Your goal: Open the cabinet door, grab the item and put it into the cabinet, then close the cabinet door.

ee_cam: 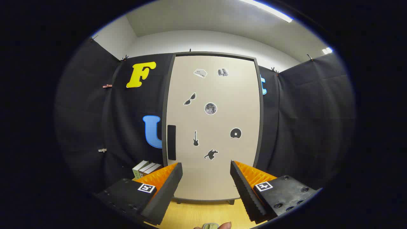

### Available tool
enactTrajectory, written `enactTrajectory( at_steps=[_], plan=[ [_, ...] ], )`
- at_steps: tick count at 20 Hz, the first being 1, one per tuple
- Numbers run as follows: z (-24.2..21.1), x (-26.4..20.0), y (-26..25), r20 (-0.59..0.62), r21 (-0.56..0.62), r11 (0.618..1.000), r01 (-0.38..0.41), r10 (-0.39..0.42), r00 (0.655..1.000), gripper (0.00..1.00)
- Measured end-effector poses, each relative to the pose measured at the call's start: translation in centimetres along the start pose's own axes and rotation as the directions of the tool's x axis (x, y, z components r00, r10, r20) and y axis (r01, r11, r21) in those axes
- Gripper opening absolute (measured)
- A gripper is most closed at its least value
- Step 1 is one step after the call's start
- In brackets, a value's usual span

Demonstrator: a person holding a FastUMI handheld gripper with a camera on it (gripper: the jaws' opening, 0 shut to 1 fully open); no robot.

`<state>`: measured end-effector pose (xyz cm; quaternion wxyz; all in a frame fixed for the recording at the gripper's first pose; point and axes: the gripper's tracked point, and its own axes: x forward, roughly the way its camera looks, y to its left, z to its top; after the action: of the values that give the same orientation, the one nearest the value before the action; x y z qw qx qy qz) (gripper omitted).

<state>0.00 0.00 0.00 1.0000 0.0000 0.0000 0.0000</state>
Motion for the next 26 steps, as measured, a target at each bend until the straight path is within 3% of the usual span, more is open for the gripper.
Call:
enactTrajectory(
  at_steps=[26],
  plan=[
    [0.1, -0.2, 1.7, 0.005, -0.005, 1.000, -0.024, 0.024, 1.000, 0.97]
  ],
)
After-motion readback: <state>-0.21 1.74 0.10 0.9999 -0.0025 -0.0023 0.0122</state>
